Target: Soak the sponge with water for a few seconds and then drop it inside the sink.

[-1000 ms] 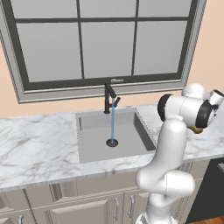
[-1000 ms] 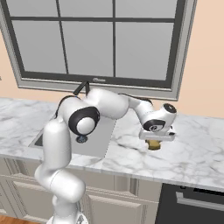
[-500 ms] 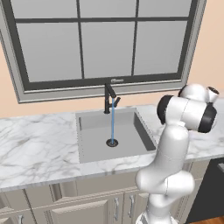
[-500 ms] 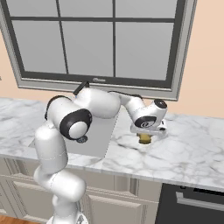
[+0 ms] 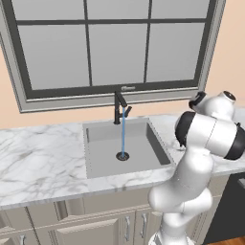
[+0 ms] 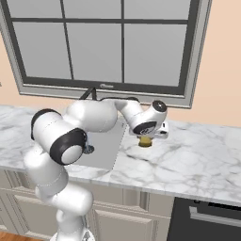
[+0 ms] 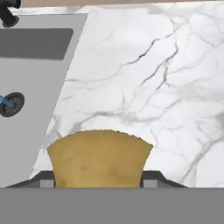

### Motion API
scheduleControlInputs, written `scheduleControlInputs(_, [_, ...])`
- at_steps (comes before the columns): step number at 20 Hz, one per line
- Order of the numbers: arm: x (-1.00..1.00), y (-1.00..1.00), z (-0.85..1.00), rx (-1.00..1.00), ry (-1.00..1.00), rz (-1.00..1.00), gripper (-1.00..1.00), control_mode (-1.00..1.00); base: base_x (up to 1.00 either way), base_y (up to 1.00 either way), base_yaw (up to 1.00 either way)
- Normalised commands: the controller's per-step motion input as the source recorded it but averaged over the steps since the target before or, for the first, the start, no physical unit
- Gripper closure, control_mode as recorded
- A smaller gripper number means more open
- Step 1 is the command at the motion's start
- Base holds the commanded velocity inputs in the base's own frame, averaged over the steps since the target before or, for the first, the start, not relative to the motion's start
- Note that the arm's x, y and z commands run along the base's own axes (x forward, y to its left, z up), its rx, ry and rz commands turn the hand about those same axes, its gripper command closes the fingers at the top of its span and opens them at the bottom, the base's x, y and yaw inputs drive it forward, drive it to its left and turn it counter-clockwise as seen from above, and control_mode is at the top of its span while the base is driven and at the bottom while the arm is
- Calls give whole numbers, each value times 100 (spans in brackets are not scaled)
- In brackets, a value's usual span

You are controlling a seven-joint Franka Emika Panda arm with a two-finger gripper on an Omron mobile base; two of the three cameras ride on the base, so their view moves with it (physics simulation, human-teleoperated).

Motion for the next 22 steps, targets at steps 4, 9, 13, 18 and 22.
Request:
scheduleControlInputs(4, [0, 38, 27, 0, 0, 0, 100, -100, 0, 0, 0])
scheduleControlInputs(9, [-2, 28, 9, 0, -6, 0, 100, -100, 0, 0, 0])
scheduleControlInputs(13, [-2, 32, 0, 0, -11, 0, 100, -100, 0, 0, 0])
scheduleControlInputs(18, [-14, 40, 0, 0, -12, 0, 100, -100, 0, 0, 0])
scheduleControlInputs(22, [-20, 44, 0, 0, -11, 0, 100, -100, 0, 0, 0])
